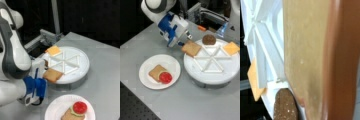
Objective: Ingredient selection for cheeseburger or sandwich
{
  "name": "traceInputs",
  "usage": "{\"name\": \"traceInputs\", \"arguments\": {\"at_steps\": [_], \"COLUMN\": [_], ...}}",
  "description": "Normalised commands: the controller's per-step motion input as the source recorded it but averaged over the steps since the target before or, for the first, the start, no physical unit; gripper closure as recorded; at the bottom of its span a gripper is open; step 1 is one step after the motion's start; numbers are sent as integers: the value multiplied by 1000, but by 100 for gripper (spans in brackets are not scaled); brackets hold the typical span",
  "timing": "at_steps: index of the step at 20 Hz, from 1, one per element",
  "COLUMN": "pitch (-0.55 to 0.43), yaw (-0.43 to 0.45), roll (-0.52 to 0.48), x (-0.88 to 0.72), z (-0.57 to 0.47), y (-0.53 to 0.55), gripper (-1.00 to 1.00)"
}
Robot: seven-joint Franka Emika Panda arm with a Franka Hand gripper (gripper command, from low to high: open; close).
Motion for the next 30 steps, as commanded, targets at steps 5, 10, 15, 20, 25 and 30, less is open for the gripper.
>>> {"name": "traceInputs", "arguments": {"at_steps": [5, 10, 15, 20, 25, 30], "pitch": [-13, -6, -31, -73, -82, -56], "yaw": [136, 127, 123, 99, 80, 57], "roll": [339, 347, 333, 308, 251, 224], "x": [242, 190, 179, 182, 229, 251], "z": [-130, -133, -169, -178, -153, -111], "y": [-136, -148, -176, -167, -152, -135], "gripper": [-100, -100, -100, -100, 100, 100]}}
